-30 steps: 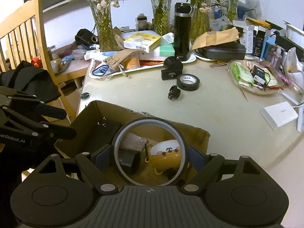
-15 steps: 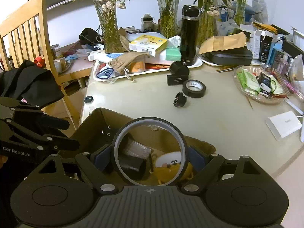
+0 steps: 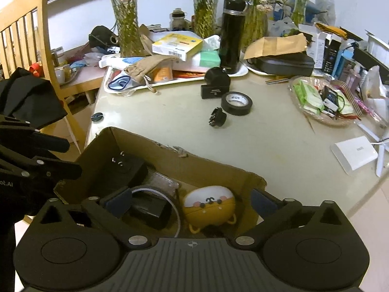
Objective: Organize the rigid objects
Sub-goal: 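Open the left tool to drop the plug into the box while the right tool releases the ring, then withdraw both tools from the box toward the table, then lower the right tool onto the small black multi-pin plug and close it, then move the left tool to the black rectangular block and close it while the right tool holds the plug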
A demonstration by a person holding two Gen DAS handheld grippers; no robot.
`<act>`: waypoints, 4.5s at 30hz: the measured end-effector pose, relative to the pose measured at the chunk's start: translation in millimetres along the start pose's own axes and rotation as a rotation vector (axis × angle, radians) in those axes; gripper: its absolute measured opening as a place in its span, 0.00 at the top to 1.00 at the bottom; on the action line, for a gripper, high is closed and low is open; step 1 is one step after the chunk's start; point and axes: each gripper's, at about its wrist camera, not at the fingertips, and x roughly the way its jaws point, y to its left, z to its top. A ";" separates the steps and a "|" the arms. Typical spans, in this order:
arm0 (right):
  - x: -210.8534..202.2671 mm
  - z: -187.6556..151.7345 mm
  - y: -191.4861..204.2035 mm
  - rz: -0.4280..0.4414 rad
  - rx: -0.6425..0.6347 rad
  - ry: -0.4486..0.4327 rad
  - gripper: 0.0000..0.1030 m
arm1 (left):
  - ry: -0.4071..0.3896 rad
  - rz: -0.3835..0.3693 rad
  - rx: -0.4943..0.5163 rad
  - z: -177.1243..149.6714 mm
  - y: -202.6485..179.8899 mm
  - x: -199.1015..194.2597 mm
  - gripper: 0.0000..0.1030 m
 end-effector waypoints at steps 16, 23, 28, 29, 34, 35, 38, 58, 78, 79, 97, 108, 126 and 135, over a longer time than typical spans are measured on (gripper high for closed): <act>2.8 -1.2 -17.1 -0.044 0.108 -0.001 0.00 | -0.016 0.031 0.037 8.6 -2.7 6.2 0.48; 3.7 3.7 -20.6 -0.063 0.117 -0.005 0.00 | -0.035 0.027 0.057 14.7 -3.5 10.3 0.48; 8.0 8.7 -25.4 -0.072 0.125 0.012 0.00 | -0.046 0.034 0.069 20.7 -4.2 13.9 0.48; 8.7 9.6 -27.0 -0.072 0.133 0.015 0.00 | -0.047 0.037 0.068 21.6 -3.9 14.5 0.48; 13.4 15.1 -35.3 -0.092 0.175 0.016 0.00 | -0.059 0.072 0.058 26.7 -4.4 20.2 0.32; 14.1 16.2 -36.6 -0.094 0.180 0.012 0.00 | -0.063 0.079 0.054 28.0 -4.2 21.2 0.28; 17.9 21.2 -41.7 -0.098 0.194 0.016 0.00 | -0.090 0.099 0.050 30.2 -3.3 22.5 0.25; 48.9 54.0 -60.0 -0.195 0.133 0.020 0.00 | -0.118 0.189 0.133 52.9 4.0 44.6 0.25; 109.2 88.9 -80.0 0.043 0.211 0.133 0.00 | -0.085 0.166 0.117 69.7 28.1 71.3 0.25; 112.0 91.0 -78.3 0.049 0.203 0.126 0.00 | -0.080 0.161 0.108 69.9 29.0 72.4 0.25; 177.4 114.6 -69.9 0.085 0.215 0.141 0.40 | -0.097 0.088 0.000 66.0 52.6 73.1 0.25; 205.2 122.0 -66.5 0.057 0.210 0.180 0.73 | -0.107 0.080 0.002 65.5 54.6 73.0 0.25; 144.3 114.2 -76.6 0.047 0.186 0.077 0.78 | -0.153 0.087 0.045 69.4 44.3 71.2 0.25; 104.0 96.8 -91.9 0.057 0.216 0.024 0.78 | -0.149 0.088 0.070 84.0 43.5 76.3 0.25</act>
